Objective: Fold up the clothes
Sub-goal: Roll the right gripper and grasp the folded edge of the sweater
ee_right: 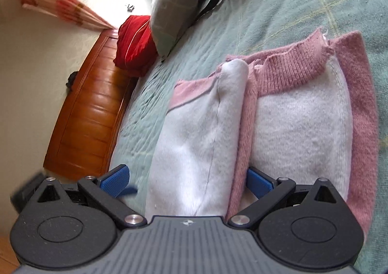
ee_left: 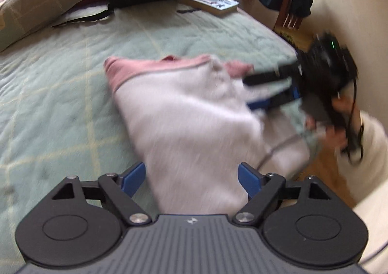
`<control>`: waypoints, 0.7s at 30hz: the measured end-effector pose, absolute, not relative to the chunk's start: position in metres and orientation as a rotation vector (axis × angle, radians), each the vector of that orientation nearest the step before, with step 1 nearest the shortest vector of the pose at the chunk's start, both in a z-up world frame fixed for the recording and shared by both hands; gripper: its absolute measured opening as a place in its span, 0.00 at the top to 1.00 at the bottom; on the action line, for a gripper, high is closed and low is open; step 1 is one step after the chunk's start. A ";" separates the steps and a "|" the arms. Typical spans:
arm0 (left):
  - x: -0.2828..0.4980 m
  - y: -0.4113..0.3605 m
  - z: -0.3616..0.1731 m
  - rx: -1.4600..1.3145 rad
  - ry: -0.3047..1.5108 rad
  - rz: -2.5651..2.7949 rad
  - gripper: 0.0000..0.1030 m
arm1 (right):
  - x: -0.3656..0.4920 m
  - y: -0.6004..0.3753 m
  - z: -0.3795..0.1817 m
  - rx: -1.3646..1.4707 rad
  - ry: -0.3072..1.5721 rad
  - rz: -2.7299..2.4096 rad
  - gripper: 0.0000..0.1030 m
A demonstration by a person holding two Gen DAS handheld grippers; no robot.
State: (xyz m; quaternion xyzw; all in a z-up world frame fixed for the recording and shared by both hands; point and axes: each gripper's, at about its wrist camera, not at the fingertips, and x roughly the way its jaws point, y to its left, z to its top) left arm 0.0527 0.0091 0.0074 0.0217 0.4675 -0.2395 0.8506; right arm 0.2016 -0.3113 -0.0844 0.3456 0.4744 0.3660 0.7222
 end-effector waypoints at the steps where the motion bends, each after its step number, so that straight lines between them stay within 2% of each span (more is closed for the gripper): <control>1: 0.048 0.012 0.006 0.052 0.979 -0.494 0.19 | 0.204 -0.308 -0.083 0.753 1.036 0.806 0.00; 10: 0.044 0.035 0.002 -0.031 0.918 -0.510 0.17 | 0.194 -0.294 -0.092 0.818 1.071 0.857 0.00; 17: 0.038 0.035 -0.002 -0.030 0.907 -0.534 0.17 | 0.200 -0.285 -0.080 0.775 1.009 0.828 0.00; 21: 0.029 0.034 -0.003 -0.004 0.907 -0.542 0.16 | 0.204 -0.279 -0.095 0.763 1.012 0.804 0.00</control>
